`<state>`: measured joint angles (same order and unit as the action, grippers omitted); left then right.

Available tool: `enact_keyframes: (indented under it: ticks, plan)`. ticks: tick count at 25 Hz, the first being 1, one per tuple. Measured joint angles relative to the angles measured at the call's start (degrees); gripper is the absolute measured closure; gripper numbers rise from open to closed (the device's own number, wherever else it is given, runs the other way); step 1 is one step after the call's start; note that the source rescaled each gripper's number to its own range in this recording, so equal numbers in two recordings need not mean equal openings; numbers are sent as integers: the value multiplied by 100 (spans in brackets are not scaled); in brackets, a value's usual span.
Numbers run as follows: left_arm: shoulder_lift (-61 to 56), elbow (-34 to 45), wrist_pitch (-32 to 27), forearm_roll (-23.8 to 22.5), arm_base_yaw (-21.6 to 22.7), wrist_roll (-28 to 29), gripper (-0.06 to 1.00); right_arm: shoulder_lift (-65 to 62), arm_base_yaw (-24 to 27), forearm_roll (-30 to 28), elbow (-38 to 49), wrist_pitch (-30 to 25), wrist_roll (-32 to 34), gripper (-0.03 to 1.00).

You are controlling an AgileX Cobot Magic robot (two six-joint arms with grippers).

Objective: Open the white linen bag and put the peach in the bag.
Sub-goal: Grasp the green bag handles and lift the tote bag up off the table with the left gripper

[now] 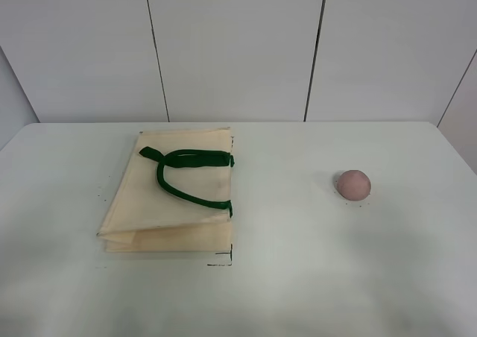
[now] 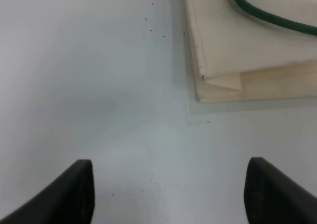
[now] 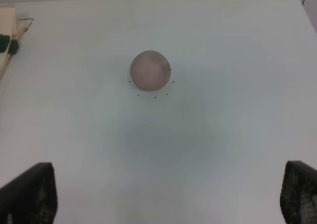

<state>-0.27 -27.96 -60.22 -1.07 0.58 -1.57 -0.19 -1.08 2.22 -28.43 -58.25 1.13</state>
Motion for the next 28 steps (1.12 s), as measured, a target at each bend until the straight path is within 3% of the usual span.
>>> enact_keyframes:
  ticks: [12,18,28]
  plan:
    - [213,-312,-7,-6,0,0,-3,0,0,0,0,0,0,-3]
    - [2149,-1177,63,-14,0,0,-3,0,0,0,0,0,0,-3]
    - [6232,-2630,853,-83,0,0,-3,0,0,0,0,0,0,-3]
